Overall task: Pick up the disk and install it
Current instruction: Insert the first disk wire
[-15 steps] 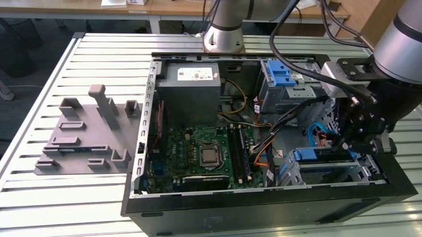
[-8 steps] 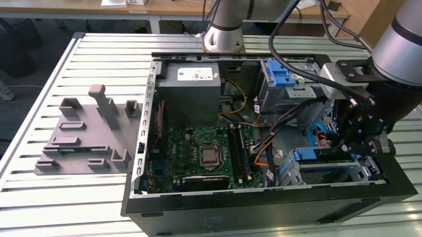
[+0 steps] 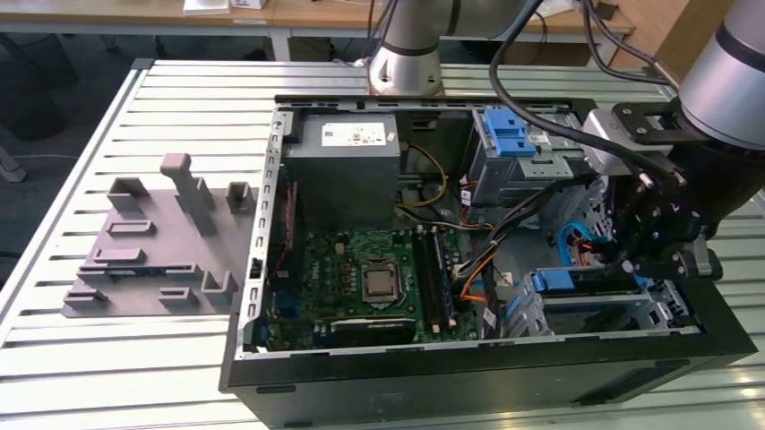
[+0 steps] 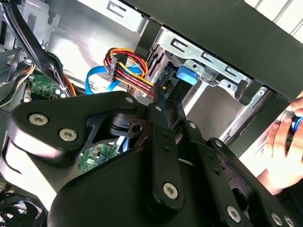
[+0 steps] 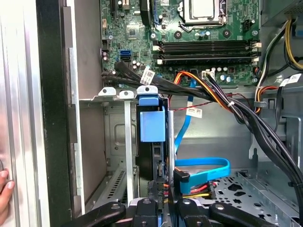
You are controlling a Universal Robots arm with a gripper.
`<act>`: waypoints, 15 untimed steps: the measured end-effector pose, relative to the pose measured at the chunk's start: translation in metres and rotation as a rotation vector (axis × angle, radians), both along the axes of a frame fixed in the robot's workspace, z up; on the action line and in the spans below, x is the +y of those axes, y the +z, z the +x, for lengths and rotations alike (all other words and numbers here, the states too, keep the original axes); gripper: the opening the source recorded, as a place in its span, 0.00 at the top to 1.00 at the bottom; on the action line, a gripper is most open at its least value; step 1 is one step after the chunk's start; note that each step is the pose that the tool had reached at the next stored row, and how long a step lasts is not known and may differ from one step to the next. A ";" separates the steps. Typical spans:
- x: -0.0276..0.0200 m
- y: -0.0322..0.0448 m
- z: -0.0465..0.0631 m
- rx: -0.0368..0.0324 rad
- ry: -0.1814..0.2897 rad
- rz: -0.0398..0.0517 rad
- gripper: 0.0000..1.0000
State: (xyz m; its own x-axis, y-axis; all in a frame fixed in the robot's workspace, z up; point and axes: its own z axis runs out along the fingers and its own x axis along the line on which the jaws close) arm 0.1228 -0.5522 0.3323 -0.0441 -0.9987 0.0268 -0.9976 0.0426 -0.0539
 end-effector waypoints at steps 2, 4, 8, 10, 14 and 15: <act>0.0000 0.0009 0.000 0.0002 0.000 -0.0005 0.76; 0.0000 0.0020 0.000 0.0002 0.000 -0.0004 0.84; 0.0000 0.0030 0.000 0.0002 0.000 0.0000 0.89; 0.0000 0.0032 0.000 0.0002 0.000 -0.0003 0.89; 0.0000 0.0033 0.000 0.0002 0.000 -0.0003 0.89; 0.0000 0.0034 0.000 0.0002 0.000 -0.0003 0.89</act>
